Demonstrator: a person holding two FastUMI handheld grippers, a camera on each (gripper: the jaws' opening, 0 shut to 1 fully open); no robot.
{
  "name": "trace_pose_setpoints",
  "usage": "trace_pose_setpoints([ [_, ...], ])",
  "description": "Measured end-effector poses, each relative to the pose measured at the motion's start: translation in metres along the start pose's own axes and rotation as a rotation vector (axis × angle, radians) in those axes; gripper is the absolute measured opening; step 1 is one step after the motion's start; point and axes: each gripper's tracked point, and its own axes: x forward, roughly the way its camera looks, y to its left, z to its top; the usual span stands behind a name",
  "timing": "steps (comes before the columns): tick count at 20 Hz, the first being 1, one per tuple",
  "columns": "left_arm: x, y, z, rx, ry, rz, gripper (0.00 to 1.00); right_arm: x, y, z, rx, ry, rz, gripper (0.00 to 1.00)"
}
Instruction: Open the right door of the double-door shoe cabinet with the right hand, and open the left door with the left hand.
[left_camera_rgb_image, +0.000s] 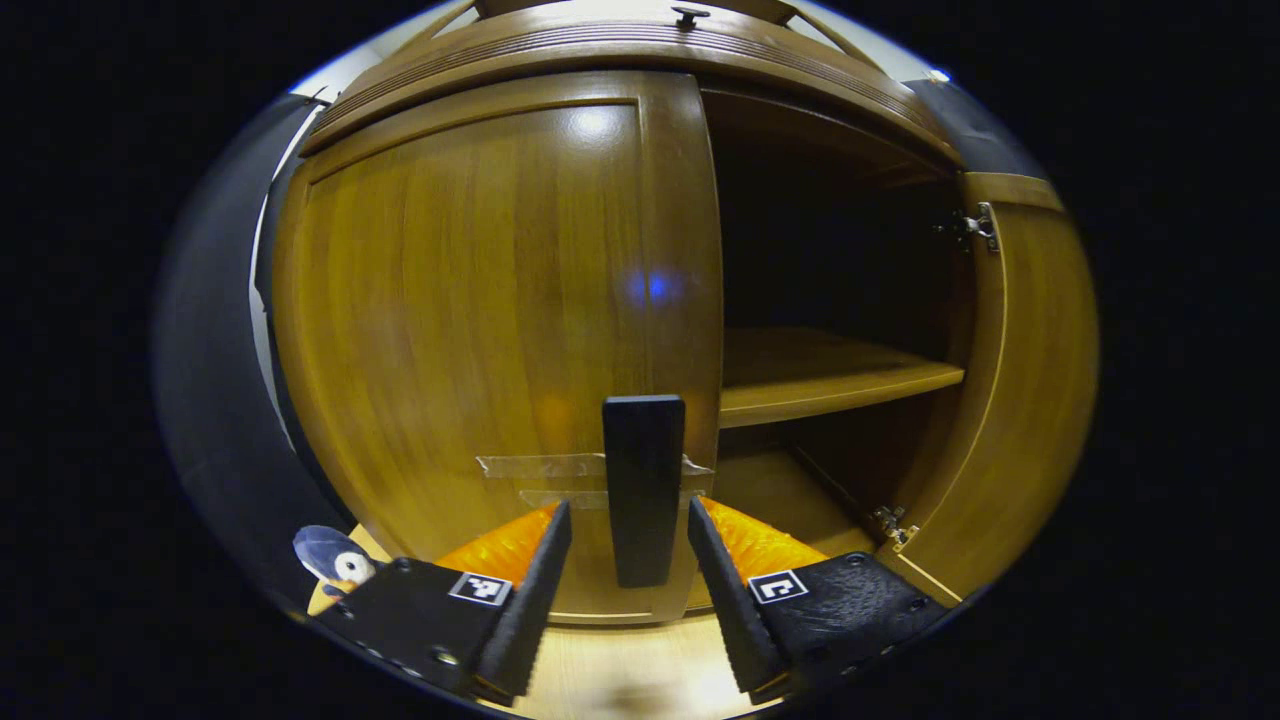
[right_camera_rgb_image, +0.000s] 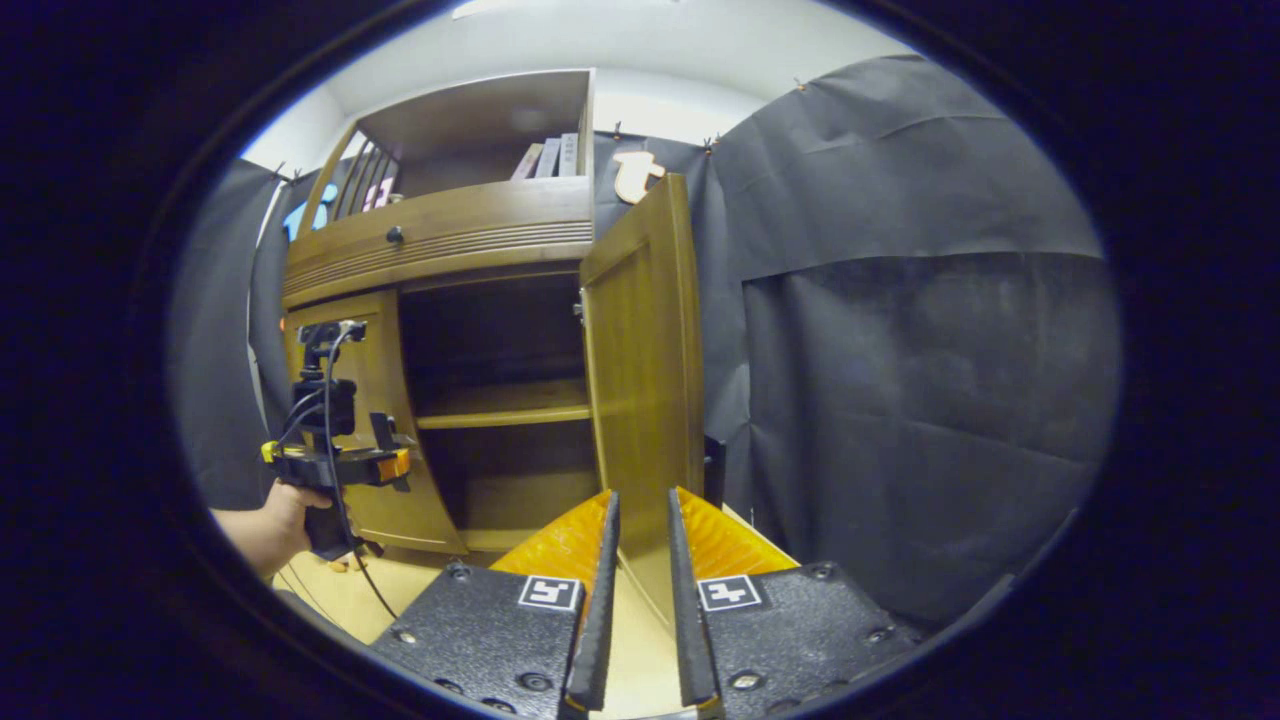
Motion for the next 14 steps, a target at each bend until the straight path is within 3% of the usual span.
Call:
trace_pose_setpoints([
  [2, 0.005, -0.004, 0.001, -0.014, 0.001, -0.022, 0.55, 0.002, 0.019, -0.006, 0.0, 0.011, 0.039, 0.32],
  [3, 0.004, -0.005, 0.003, -0.015, -0.004, -0.027, 0.6, 0.005, 0.024, -0.006, -0.01, 0.01, 0.052, 0.34],
  [5, 0.011, -0.01, 0.004, -0.013, -0.016, -0.052, 0.43, 0.009, 0.035, -0.005, -0.036, 0.007, 0.078, 0.32],
  [6, 0.011, -0.01, 0.005, -0.024, -0.022, -0.051, 0.29, 0.01, 0.039, -0.005, -0.046, 0.006, 0.088, 0.34],
  [8, 0.012, -0.011, 0.005, -0.036, -0.021, -0.061, 0.41, 0.012, 0.044, -0.007, -0.059, 0.011, 0.108, 0.37],
  [10, 0.016, -0.011, 0.004, -0.026, -0.022, -0.066, 0.29, 0.015, 0.045, -0.012, -0.061, 0.024, 0.118, 0.36],
  [14, 0.009, -0.01, 0.004, -0.042, -0.01, -0.058, 0.28, 0.023, 0.046, -0.021, -0.059, 0.05, 0.126, 0.38],
])
